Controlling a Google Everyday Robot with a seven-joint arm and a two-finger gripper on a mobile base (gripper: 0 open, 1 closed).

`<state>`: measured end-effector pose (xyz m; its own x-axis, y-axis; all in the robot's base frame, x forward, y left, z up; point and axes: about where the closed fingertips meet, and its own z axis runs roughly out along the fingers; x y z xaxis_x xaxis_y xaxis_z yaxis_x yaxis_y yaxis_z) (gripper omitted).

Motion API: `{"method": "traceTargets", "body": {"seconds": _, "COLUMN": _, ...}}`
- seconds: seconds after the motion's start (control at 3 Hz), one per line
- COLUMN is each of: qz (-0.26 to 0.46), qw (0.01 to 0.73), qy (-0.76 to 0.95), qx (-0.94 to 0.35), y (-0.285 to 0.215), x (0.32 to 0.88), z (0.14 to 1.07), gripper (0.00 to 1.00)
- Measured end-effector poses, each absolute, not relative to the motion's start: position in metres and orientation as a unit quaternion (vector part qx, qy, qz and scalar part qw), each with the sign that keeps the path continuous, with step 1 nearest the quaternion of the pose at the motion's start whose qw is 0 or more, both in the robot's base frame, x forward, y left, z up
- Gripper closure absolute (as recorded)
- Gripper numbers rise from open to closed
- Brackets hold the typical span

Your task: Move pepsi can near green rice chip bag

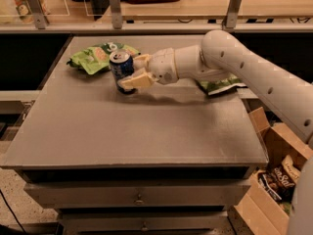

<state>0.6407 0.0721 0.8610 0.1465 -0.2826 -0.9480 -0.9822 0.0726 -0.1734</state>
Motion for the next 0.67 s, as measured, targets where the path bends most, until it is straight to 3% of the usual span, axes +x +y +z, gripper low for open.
{"method": "traceTargets", "body": {"seconds": 0.67, "qz": 0.352, "qw": 0.507, "qy": 0.559, "qx": -0.554, "y": 0.082, "x": 0.678, "z": 0.861, "gripper": 1.00}}
